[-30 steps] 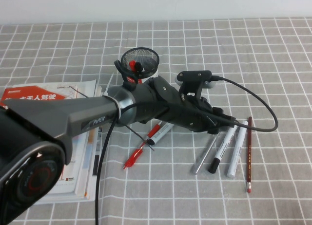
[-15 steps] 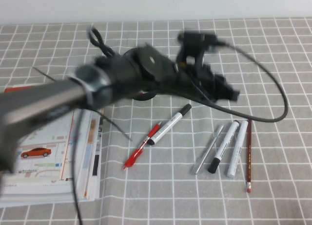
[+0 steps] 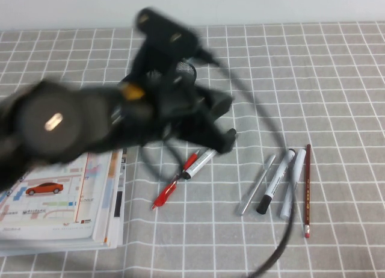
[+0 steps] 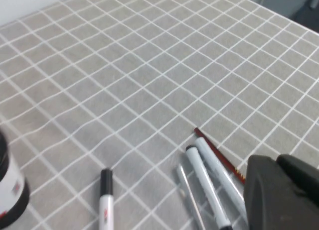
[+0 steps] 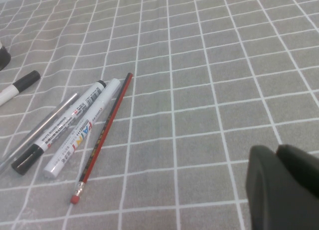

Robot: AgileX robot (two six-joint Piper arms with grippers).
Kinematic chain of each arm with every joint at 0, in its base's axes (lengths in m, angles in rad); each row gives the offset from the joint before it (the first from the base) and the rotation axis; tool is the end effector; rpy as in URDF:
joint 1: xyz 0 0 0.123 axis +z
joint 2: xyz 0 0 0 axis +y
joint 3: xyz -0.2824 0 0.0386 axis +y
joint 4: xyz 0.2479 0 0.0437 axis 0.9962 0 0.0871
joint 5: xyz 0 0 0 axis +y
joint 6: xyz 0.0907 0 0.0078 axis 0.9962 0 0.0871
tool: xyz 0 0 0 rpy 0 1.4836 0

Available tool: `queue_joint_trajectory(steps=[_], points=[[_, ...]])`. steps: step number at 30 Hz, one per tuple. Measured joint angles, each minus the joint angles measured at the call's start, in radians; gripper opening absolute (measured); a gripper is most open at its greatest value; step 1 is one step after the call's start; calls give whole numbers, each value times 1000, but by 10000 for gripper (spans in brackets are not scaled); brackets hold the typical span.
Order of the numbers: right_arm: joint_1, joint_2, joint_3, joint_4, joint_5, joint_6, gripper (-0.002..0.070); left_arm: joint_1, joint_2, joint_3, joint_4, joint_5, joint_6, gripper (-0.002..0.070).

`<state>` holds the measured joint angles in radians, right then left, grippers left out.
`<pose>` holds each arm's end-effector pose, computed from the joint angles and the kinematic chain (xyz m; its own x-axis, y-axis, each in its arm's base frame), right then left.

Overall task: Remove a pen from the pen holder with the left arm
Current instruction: 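Take a marker out of the pen holder and lay it on the table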

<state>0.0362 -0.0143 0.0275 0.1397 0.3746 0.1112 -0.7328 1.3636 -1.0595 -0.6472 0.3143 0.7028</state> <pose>0.0522 0.0065 0.1712 -0.3045 0.2278 -0.9249 -0.0124 0.9699 0.2430 0.2182 -0.2193 0.3341 -0.2739 0.3516 -0.8952 0.8050 0.5931 -0.0134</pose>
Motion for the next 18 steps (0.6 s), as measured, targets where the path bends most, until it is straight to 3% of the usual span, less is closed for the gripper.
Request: queue_joint_trajectory(steps=[7,18], points=[[0,0,0,0,0,0,-13,-2,-295,265,-4,-124,-36,0],[0,0,0,0,0,0,-13,-2,-553,447,98,-173,-11,0]])
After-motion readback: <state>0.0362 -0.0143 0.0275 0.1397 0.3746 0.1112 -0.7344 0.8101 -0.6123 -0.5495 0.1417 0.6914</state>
